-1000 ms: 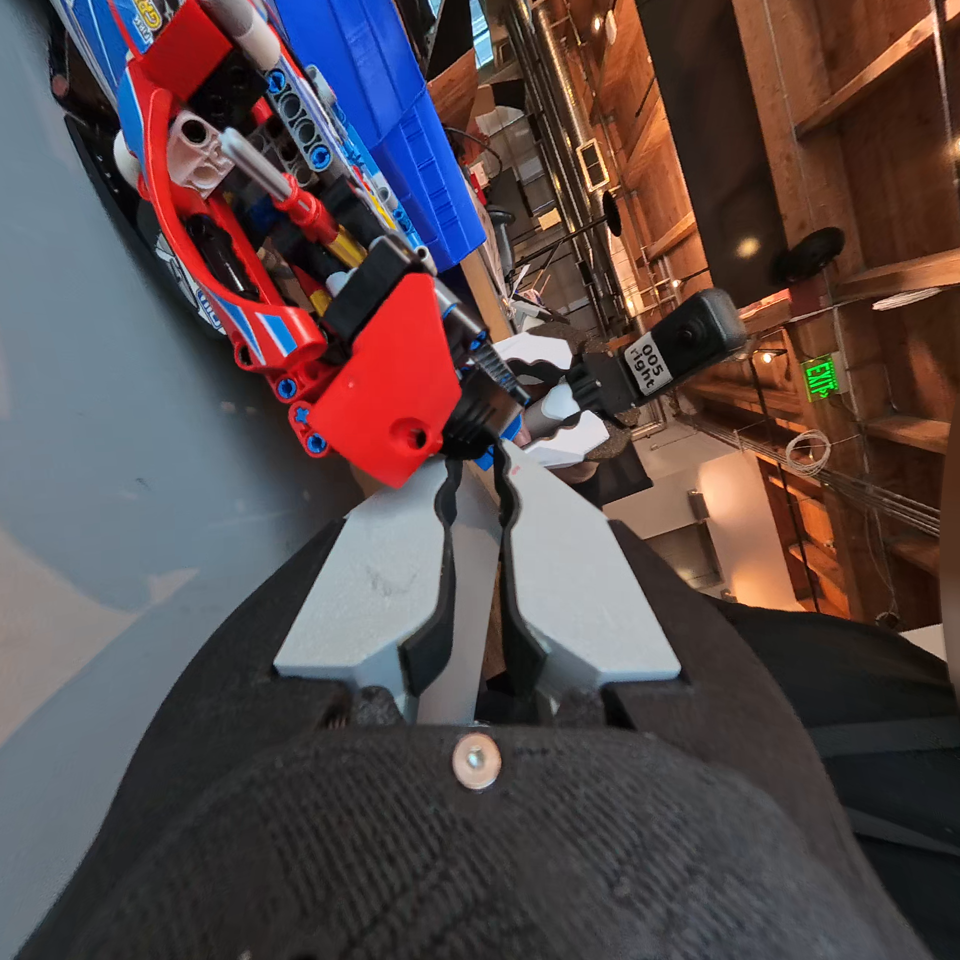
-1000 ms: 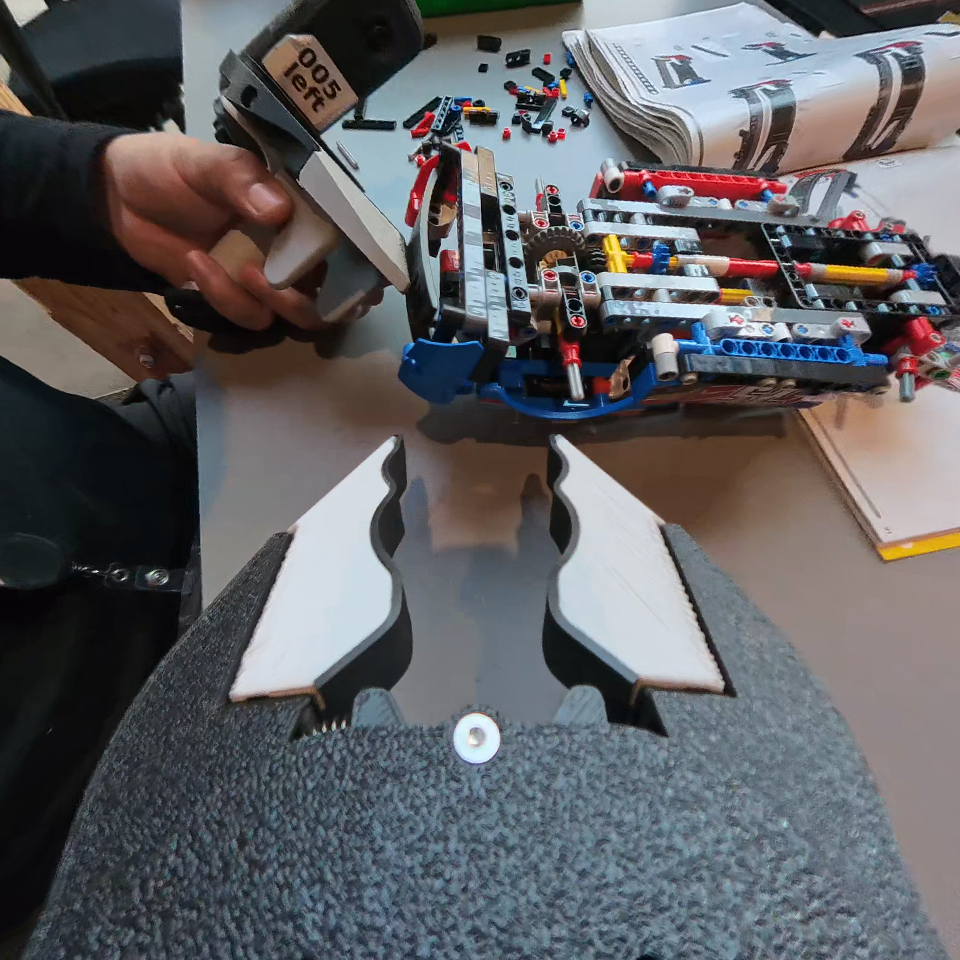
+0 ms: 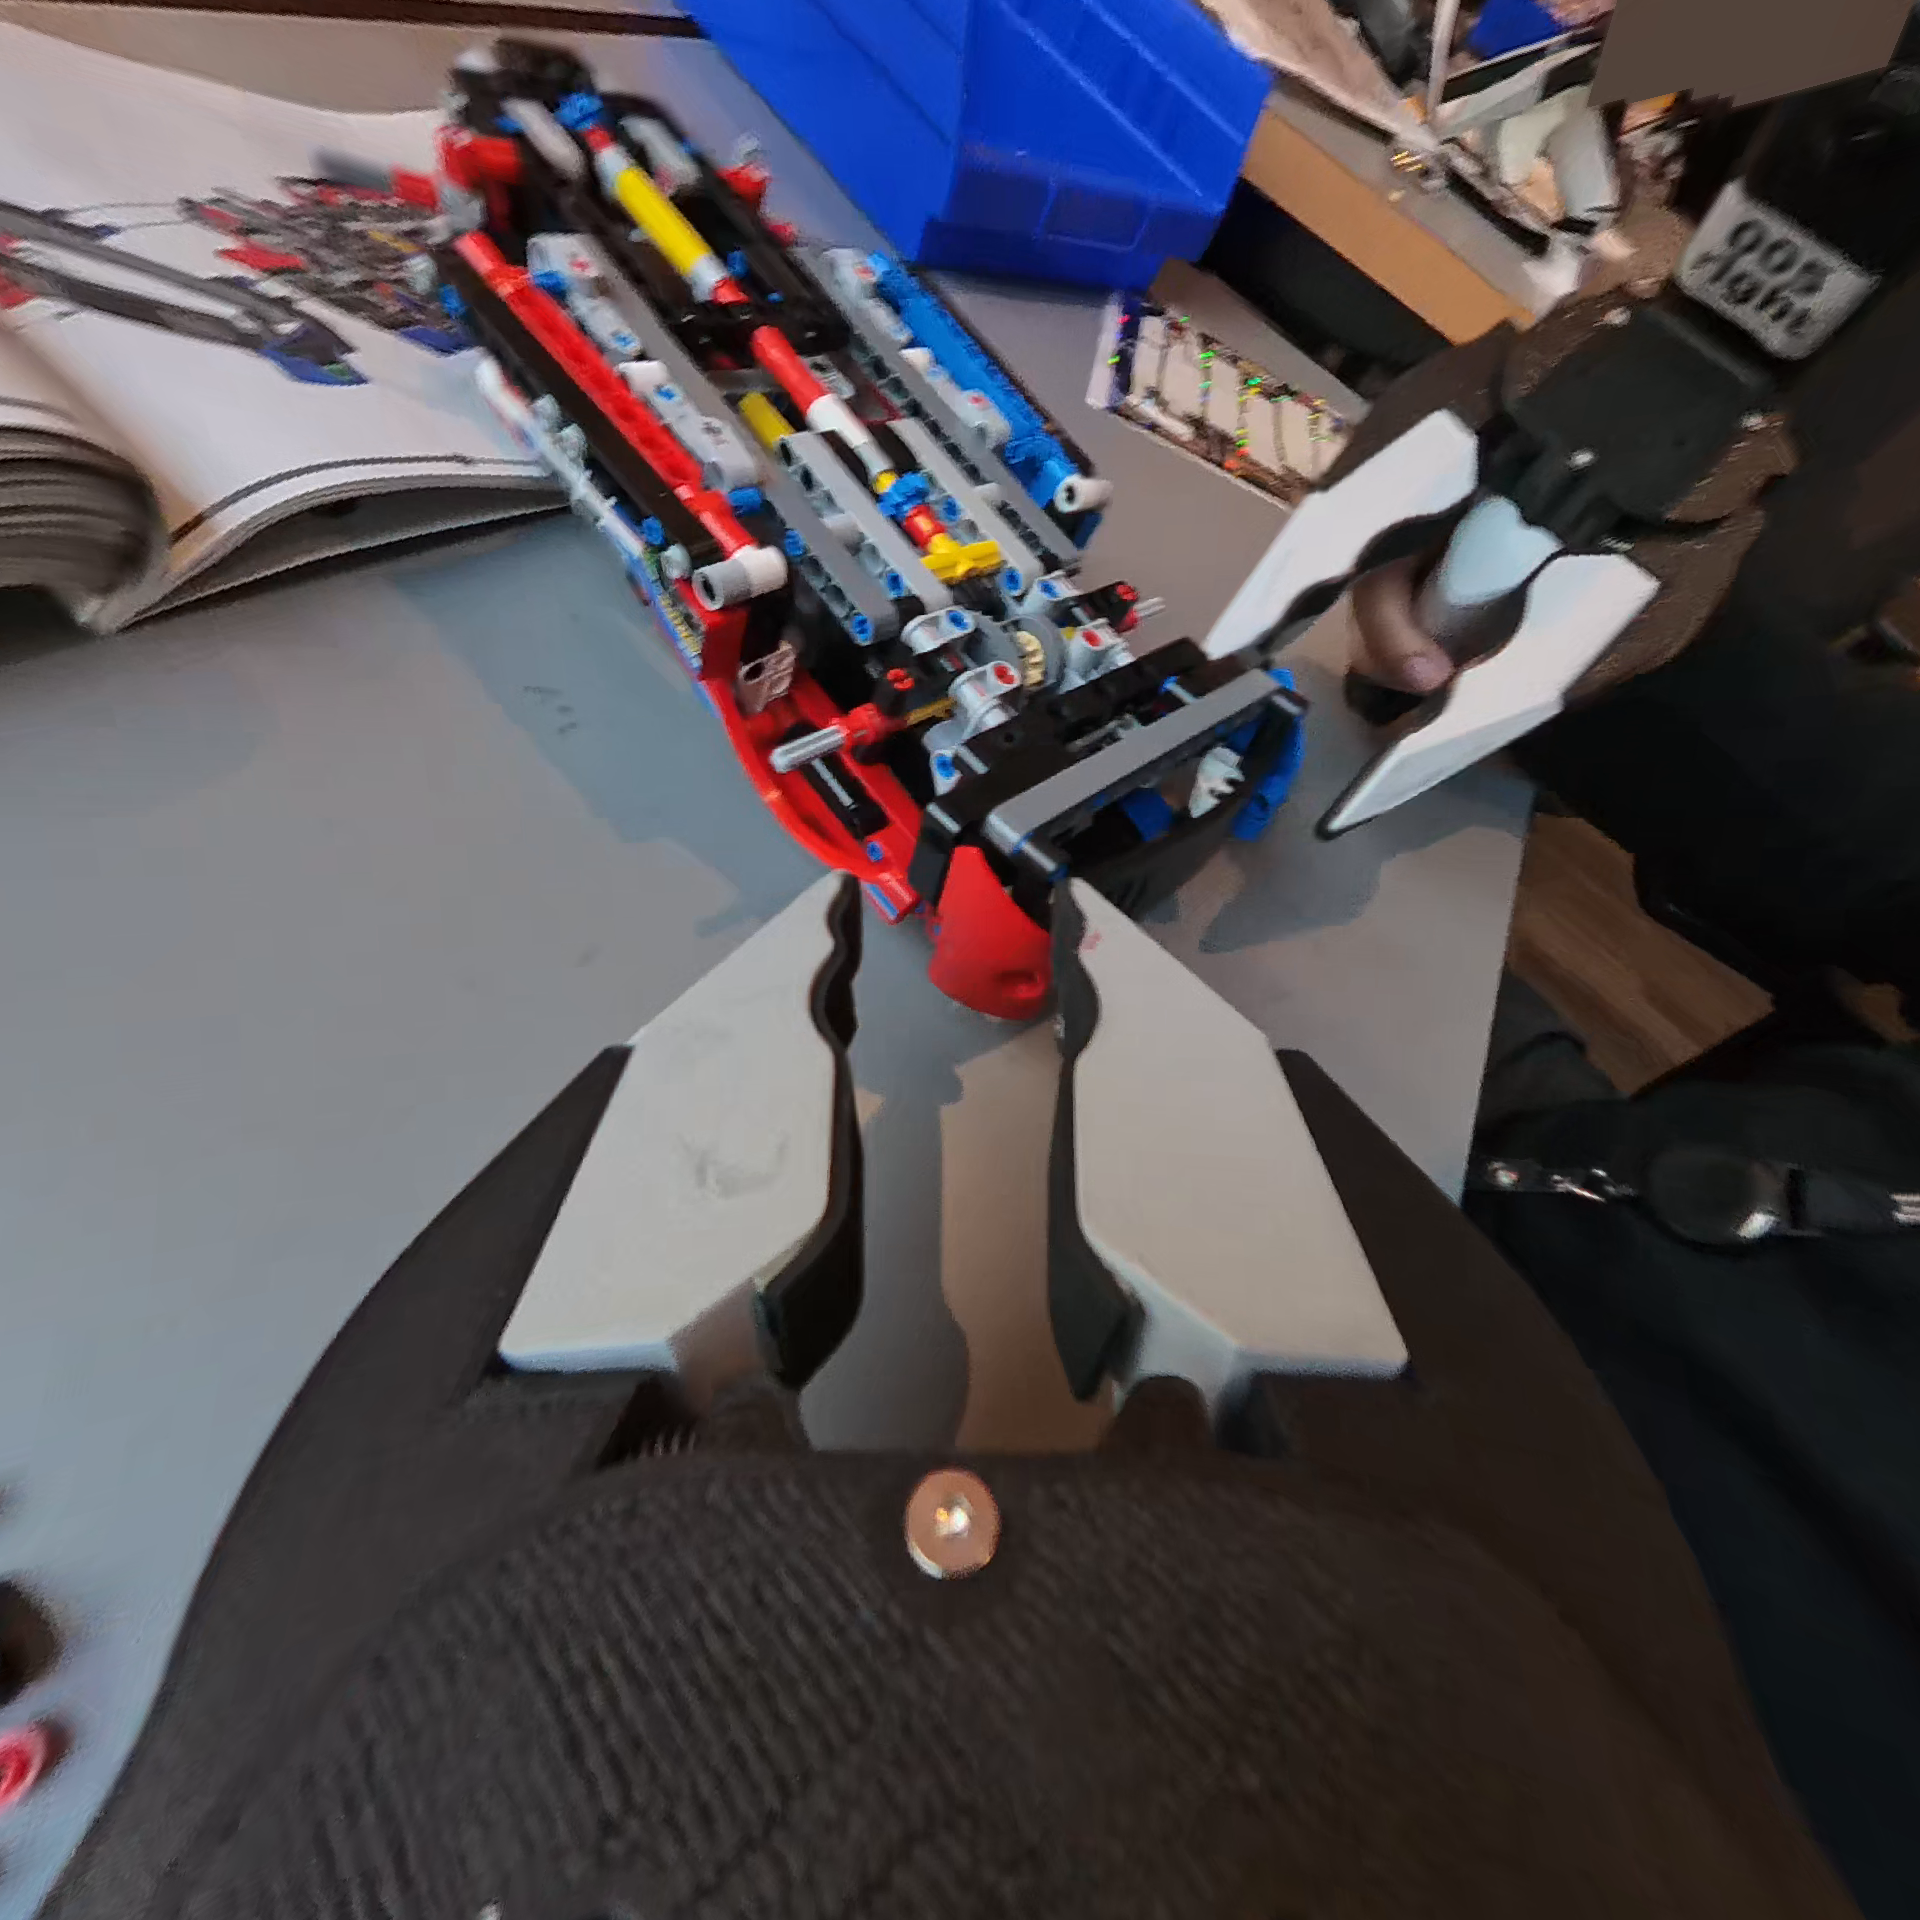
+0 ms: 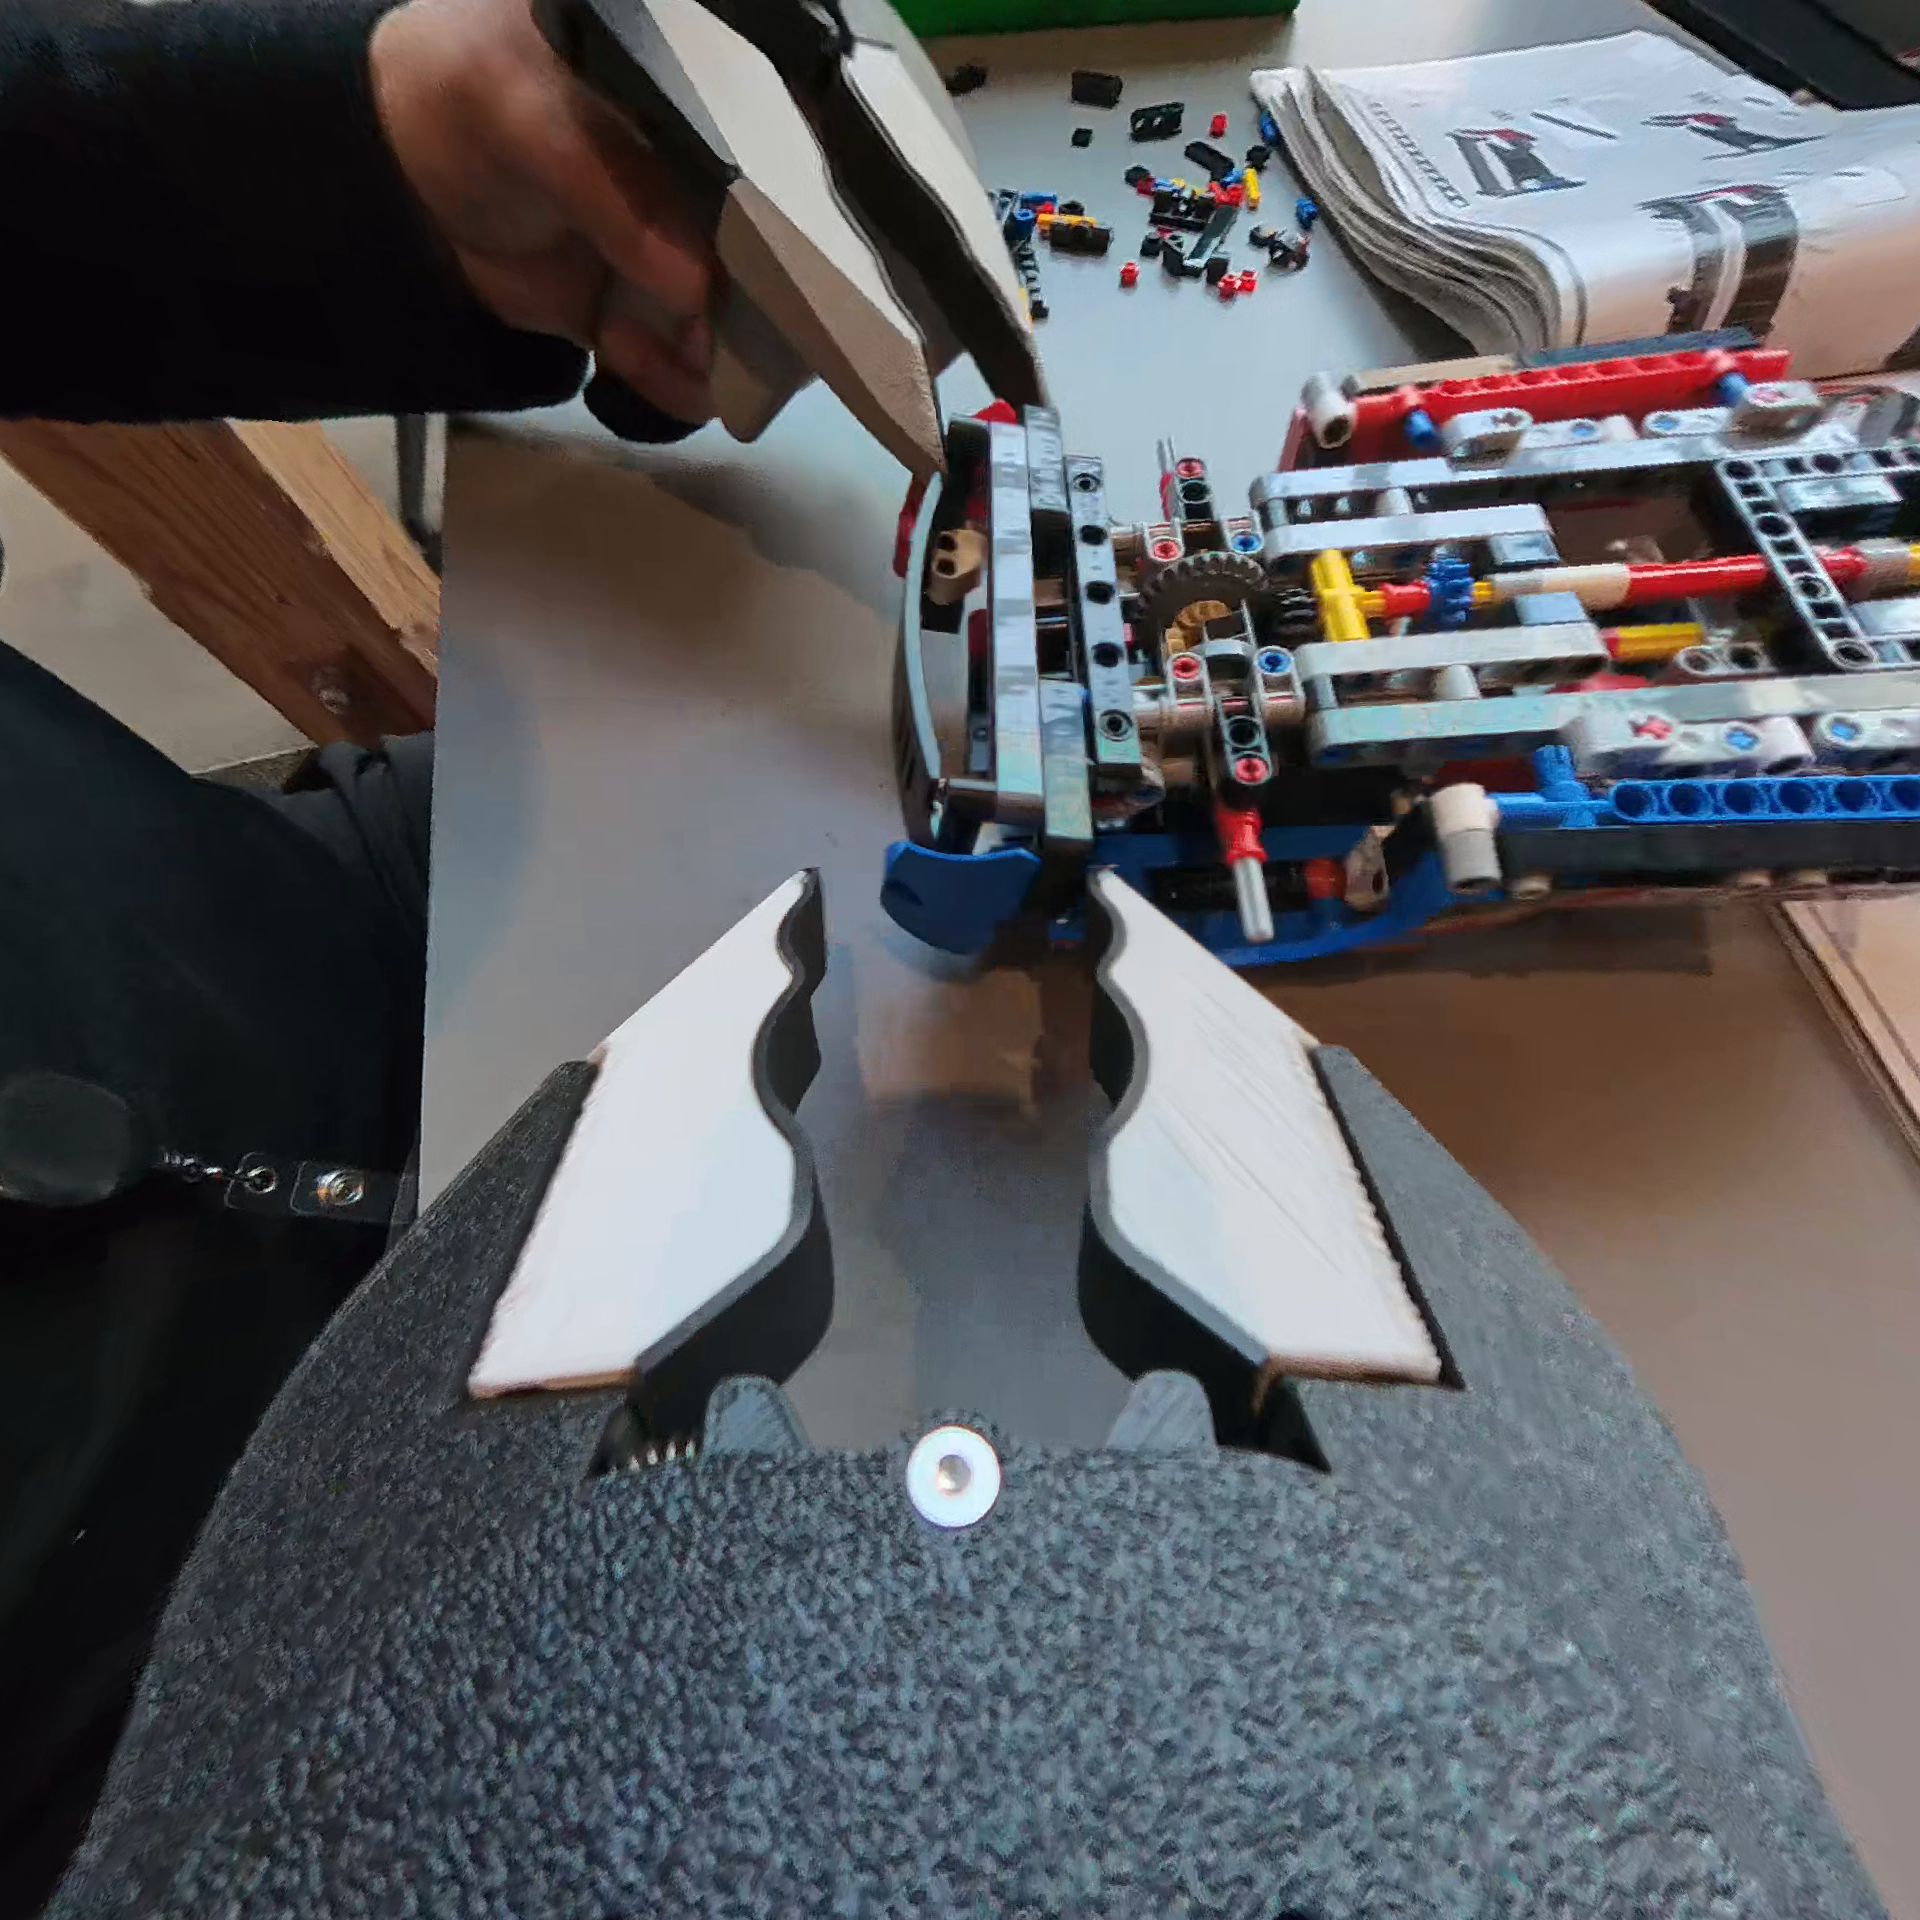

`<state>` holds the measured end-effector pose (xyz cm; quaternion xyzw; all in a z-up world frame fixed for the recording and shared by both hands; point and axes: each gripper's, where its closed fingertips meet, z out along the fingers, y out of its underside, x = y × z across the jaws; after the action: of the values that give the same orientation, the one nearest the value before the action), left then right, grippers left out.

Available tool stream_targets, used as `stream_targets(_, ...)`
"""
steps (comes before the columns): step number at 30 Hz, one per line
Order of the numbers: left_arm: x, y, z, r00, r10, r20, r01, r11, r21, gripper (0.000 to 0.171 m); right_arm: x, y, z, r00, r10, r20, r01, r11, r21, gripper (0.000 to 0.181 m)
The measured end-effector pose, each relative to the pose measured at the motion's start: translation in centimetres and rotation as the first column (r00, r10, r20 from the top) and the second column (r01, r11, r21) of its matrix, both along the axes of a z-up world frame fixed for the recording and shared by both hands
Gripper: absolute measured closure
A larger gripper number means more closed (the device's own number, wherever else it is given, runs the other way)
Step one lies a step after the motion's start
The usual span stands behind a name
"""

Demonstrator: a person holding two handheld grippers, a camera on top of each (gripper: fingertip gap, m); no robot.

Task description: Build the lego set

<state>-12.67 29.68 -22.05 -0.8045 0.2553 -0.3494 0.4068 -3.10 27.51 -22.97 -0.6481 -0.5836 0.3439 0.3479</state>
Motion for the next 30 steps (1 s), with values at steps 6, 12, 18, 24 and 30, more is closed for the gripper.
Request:
stream_targets(6, 1.7, -0.2, -0.1, 0.990, -0.136, -0.023, 0.137, 0.989, 0.054, 0.148, 1.0, -0.8, -0.5, 0.999, -0.034, 0.036, 0.033, 0.999, 0.024, 0.123)
stream_targets(12, 3.4, 1.7, 0.5, 0.985, -0.164, 0.050, 0.160, 0.984, 0.077, 0.154, 2.3, -2.3, -0.1, 0.995, -0.081, 0.061, 0.076, 0.994, 0.082, 0.126)
stream_targets(18, 4.7, 5.0, 0.1, 0.995, -0.095, -0.001, 0.095, 0.990, 0.105, 0.163, 1.8, -2.2, -0.6, 0.989, -0.121, 0.087, 0.107, 0.983, 0.149, 0.134)
stream_targets(24, 3.7, 6.4, 0.9, 0.994, -0.027, 0.108, 0.019, 0.997, 0.076, 0.150, 1.5, -1.4, -0.2, 0.989, -0.148, 0.016, 0.143, 0.975, 0.168, 0.136)
stream_targets(30, 2.9, 6.3, 2.1, 0.985, -0.002, 0.171, -0.022, 0.991, 0.136, 0.148, 3.0, -0.6, 1.9, 0.977, -0.178, -0.121, 0.200, 0.956, 0.214, 0.142)
